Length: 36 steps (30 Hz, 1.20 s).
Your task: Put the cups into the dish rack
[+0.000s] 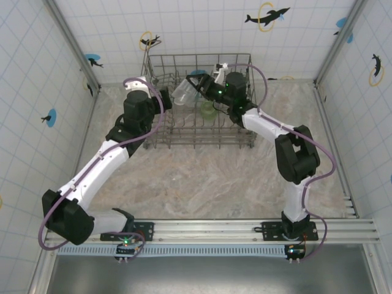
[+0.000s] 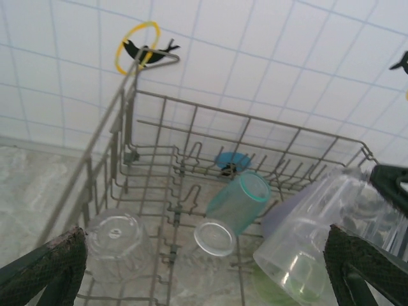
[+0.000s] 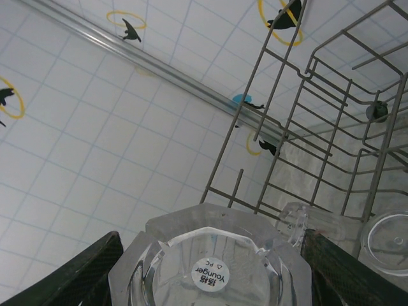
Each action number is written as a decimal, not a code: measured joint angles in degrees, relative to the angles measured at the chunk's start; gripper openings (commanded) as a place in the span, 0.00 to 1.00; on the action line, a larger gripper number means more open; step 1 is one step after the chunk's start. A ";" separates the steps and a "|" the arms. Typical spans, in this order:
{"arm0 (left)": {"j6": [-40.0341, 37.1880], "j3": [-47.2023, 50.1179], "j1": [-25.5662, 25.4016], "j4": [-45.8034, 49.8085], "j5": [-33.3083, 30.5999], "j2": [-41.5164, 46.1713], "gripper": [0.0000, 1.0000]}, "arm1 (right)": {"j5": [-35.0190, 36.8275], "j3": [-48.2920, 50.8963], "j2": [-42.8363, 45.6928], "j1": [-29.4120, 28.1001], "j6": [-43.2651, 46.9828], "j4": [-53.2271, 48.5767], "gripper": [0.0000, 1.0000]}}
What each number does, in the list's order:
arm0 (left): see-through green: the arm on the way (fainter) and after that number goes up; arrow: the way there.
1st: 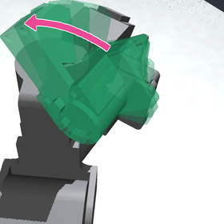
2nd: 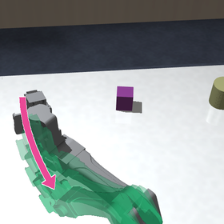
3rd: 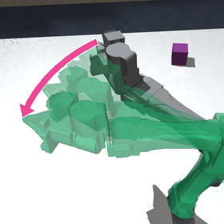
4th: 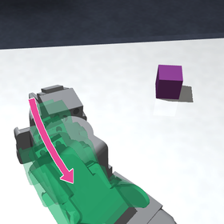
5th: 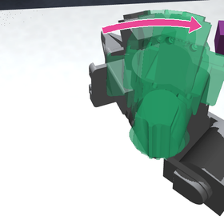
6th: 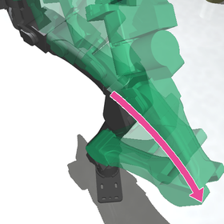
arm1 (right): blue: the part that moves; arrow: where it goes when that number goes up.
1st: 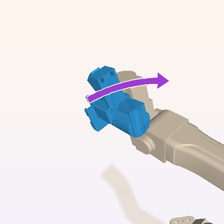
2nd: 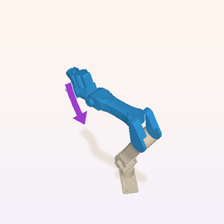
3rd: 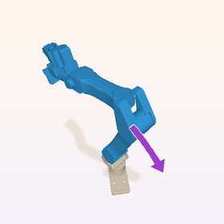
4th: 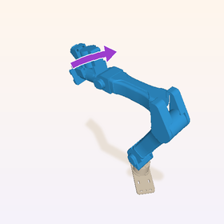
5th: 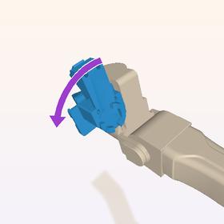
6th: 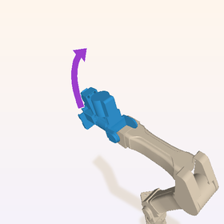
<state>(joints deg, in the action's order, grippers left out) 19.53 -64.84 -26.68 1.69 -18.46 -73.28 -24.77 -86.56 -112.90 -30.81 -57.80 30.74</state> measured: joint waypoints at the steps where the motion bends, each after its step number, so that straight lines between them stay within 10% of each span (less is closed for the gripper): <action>1: 0.00 -0.31 0.46 0.48 -0.48 0.00 0.97 | -0.11 -0.74 -0.44 -0.33 1.55 -0.90 0.12; 20: 1.92 -2.25 11.13 4.11 -3.52 -4.00 0.97 | -1.25 -25.88 -15.76 -8.66 34.80 -21.51 0.15; 36: 1.22 -0.48 14.25 3.82 -3.65 -3.37 0.98 | -2.49 -28.20 -22.97 -11.93 49.22 -24.15 0.14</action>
<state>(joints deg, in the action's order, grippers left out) 20.75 -65.32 -12.43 5.52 -22.11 -76.64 -27.27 -114.76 -135.87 -42.74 -8.58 6.59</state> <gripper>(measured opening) 0.975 0.719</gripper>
